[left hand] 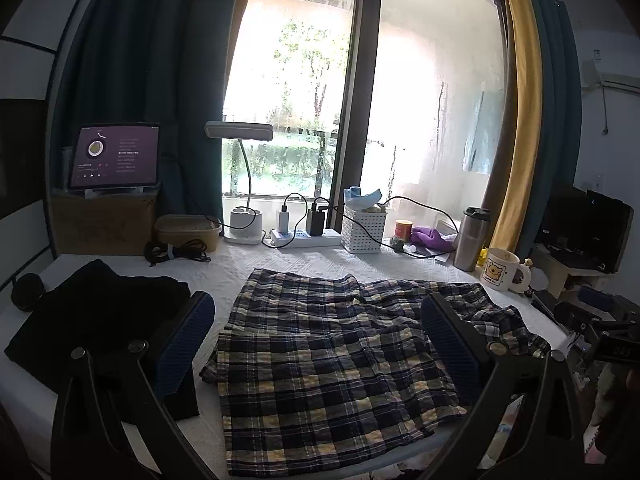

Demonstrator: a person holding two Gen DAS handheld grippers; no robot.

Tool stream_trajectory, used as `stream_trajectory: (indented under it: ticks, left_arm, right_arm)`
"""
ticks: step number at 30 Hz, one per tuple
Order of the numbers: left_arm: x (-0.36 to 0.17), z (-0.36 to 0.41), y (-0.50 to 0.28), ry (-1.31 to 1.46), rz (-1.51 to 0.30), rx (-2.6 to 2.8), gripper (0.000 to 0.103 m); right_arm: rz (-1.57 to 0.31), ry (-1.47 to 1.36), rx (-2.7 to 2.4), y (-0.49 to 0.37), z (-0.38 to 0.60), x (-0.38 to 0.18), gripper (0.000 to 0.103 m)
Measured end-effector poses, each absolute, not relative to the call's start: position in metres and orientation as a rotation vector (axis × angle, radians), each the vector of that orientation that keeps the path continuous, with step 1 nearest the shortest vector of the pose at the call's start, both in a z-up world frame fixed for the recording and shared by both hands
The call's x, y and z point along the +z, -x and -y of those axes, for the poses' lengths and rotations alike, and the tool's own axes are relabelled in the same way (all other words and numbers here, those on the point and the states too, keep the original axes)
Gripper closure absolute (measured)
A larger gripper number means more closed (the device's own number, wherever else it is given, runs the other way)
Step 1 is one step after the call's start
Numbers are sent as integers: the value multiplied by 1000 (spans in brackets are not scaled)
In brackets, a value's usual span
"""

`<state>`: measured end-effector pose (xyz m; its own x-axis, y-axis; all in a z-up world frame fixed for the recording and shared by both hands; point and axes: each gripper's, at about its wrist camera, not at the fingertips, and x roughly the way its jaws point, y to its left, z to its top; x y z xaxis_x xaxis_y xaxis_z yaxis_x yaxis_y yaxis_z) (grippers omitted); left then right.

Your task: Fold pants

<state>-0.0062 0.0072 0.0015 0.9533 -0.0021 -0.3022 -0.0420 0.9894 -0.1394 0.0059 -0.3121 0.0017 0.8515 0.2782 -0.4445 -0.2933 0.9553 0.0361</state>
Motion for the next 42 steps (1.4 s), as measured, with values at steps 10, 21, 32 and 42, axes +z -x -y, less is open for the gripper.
stream_trajectory:
  ticks: [10, 21, 32, 42]
  left_arm:
    - [0, -8, 6, 145, -309, 21, 1]
    - [-1, -8, 8, 147, -307, 23, 1]
    - [-1, -7, 9, 147, -304, 22, 1]
    - [-1, -6, 10, 146, -304, 23, 1]
  right_arm:
    - [-464, 32, 301, -6, 311, 0, 0]
    - [-464, 34, 303, -6, 310, 0, 0]
    - [-464, 34, 303, -5, 310, 0, 0]
    - [-464, 34, 303, -5, 309, 0, 0]
